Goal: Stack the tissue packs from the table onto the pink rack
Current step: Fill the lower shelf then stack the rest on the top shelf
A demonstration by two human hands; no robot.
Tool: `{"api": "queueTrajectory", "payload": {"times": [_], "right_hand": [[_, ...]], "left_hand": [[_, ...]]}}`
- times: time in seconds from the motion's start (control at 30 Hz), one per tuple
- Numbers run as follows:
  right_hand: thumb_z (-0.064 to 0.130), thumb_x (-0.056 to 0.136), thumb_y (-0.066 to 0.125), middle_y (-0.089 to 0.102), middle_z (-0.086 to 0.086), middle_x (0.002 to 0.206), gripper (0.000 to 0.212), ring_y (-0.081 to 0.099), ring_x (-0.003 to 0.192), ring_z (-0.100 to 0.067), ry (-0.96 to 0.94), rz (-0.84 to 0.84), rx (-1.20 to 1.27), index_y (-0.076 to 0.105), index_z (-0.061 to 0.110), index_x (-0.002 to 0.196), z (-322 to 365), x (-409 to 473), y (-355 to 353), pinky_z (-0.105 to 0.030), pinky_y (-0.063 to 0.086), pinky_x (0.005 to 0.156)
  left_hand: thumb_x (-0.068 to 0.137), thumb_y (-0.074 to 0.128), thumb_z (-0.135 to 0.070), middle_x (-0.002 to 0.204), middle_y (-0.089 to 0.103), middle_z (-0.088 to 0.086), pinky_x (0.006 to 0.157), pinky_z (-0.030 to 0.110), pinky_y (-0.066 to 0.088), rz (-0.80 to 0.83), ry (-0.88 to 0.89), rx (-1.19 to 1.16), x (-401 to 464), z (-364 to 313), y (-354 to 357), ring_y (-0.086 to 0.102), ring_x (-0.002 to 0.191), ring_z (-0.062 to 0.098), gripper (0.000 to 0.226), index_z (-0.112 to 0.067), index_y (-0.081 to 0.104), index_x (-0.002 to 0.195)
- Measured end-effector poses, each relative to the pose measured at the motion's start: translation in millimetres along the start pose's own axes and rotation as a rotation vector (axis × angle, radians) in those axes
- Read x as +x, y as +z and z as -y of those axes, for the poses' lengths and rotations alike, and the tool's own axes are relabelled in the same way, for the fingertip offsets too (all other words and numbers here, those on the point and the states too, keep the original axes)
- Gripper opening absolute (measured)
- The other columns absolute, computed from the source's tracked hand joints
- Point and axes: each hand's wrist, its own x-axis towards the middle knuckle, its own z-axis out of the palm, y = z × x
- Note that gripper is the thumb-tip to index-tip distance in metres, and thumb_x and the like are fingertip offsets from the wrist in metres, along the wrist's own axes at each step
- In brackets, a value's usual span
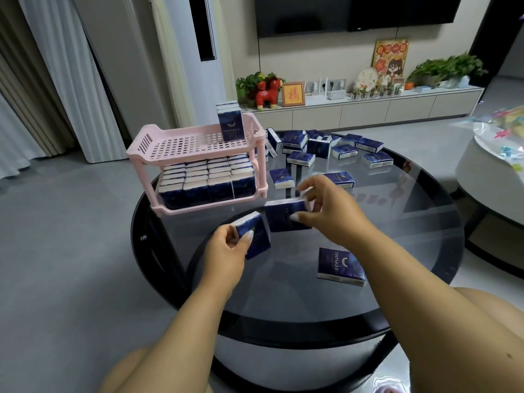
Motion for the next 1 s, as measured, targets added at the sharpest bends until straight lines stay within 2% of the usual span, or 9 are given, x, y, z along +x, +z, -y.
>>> {"api": "queueTrajectory", "payload": {"times": [0.07,0.2,0.3,0.37,0.53,0.67,0.8,0.9,1.0], "right_hand": [[0.024,0.074,0.080,0.057,0.012,0.089,0.046,0.054,0.080,-0.006,-0.079,0.091,-0.035,0.052,0.031,0.110,9,-1,-3,-0.018,0.044,0.066],[0.010,0.075,0.076,0.062,0.006,0.100,0.055,0.059,0.091,-0.013,-0.172,0.327,-0.211,0.050,0.030,0.119,22,-2,6,-0.016,0.049,0.067],[0.003,0.076,0.073,0.062,0.003,0.101,0.057,0.058,0.088,-0.015,-0.223,0.318,-0.282,0.048,0.027,0.122,27,1,14,-0.027,0.052,0.075],[0.002,0.077,0.071,0.061,0.005,0.100,0.057,0.057,0.086,-0.012,-0.263,0.276,-0.253,0.048,0.024,0.124,29,2,18,-0.029,0.052,0.077],[0.001,0.077,0.072,0.063,0.005,0.092,0.039,0.061,0.082,-0.009,-0.259,0.226,-0.040,0.058,0.024,0.106,23,5,9,-0.020,0.051,0.073],[0.024,0.075,0.078,0.061,0.007,0.089,0.028,0.057,0.078,-0.013,-0.043,0.341,-0.364,0.059,0.022,0.096,9,8,-22,-0.020,0.043,0.064],[0.044,0.071,0.078,0.058,0.003,0.111,0.053,0.055,0.097,-0.019,0.227,0.698,-0.730,0.058,0.022,0.115,2,-4,-32,-0.031,0.046,0.083],[0.047,0.071,0.077,0.060,-0.003,0.116,0.059,0.057,0.100,-0.024,0.241,0.776,-0.852,0.059,0.017,0.118,-6,-13,-24,-0.033,0.046,0.080],[0.042,0.069,0.079,0.060,-0.002,0.102,0.046,0.055,0.086,-0.022,0.185,0.721,-0.799,0.058,0.019,0.103,-10,-15,-18,-0.032,0.047,0.073]], "left_hand": [[0.095,0.060,-0.023,0.088,0.069,0.000,0.061,0.027,0.046,0.071,-0.021,-0.029,0,-4,-1,0.057,0.068,0.012,0.003,-0.024,0.062,0.096],[0.100,0.052,-0.024,0.078,0.070,-0.003,0.059,0.024,0.047,0.181,-0.003,-0.030,-3,-10,-5,0.058,0.066,0.010,0.015,-0.027,0.064,0.093],[0.095,0.048,-0.050,0.071,0.063,-0.004,0.064,0.029,0.042,0.265,-0.016,-0.101,-7,-11,-11,0.054,0.068,0.013,0.031,-0.024,0.066,0.095],[0.080,0.058,-0.063,0.082,0.068,-0.007,0.070,0.029,0.044,0.327,-0.009,-0.141,-8,-9,-14,0.060,0.076,0.011,0.041,-0.028,0.067,0.101],[0.071,0.084,-0.034,0.095,0.067,-0.011,0.075,0.028,0.051,0.255,0.119,0.227,-5,-12,-11,0.062,0.091,0.009,0.034,-0.033,0.062,0.096],[0.068,0.085,-0.034,0.095,0.065,-0.011,0.069,0.024,0.048,0.240,0.120,0.431,0,-20,-15,0.061,0.088,0.007,0.041,-0.026,0.062,0.100],[0.068,0.085,-0.026,0.097,0.061,-0.011,0.061,0.018,0.039,0.256,0.094,0.477,1,-28,-14,0.058,0.087,0.007,0.047,-0.026,0.055,0.104],[0.067,0.086,-0.020,0.101,0.062,-0.008,0.065,0.022,0.042,0.272,0.063,0.454,0,-27,-12,0.060,0.090,0.013,0.050,-0.026,0.053,0.104],[0.070,0.084,-0.016,0.105,0.062,-0.008,0.064,0.025,0.047,0.300,0.047,0.380,-2,-27,-10,0.062,0.089,0.015,0.051,-0.029,0.051,0.107]]}}
